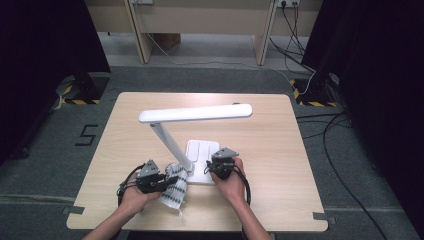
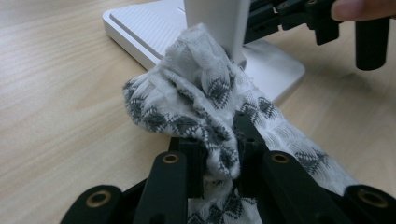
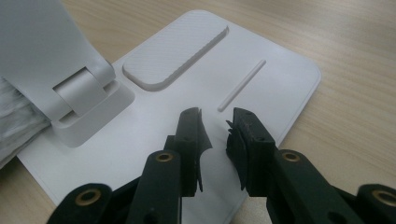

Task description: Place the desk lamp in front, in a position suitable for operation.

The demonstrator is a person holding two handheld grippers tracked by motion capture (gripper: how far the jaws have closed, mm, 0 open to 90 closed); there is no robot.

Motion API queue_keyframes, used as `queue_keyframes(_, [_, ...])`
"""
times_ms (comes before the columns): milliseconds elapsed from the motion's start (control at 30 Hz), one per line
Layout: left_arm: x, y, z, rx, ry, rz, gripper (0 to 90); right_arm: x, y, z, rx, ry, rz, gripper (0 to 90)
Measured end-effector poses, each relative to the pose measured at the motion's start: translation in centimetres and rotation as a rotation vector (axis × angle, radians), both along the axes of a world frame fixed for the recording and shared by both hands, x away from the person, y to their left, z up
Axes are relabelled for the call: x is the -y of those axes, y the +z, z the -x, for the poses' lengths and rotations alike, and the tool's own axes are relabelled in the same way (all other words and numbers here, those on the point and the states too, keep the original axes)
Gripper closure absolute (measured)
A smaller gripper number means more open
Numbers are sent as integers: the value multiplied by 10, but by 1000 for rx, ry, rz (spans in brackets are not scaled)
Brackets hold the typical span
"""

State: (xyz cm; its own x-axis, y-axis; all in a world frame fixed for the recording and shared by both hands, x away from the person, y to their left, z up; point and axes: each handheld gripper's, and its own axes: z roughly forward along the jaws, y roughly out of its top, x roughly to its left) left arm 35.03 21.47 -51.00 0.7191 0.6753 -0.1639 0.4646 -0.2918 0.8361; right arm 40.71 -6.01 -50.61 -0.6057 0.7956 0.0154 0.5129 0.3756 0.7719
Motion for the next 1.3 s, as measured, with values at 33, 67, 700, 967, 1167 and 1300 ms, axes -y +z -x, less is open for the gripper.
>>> queue_keyframes(33, [-1,1,2,2,-1,3,769,0,0,0,0,0,-1,730])
queue_keyframes(67, [-2,1,4,2,-2,7,768,0,0,0,0,0,-1,729])
queue_keyframes(700, [-43,19,26,40,80,74,765,2,-1,0,6,15,-10,729])
queue_keyframes(967, [-62,22,28,46,136,84,765,1,-1,1,9,13,-6,729])
queue_keyframes(1167, [-66,20,29,39,151,85,765,2,-1,0,2,12,-9,727])
queue_keyframes(1300, [-66,20,28,40,147,88,766,2,-1,1,6,13,-10,727])
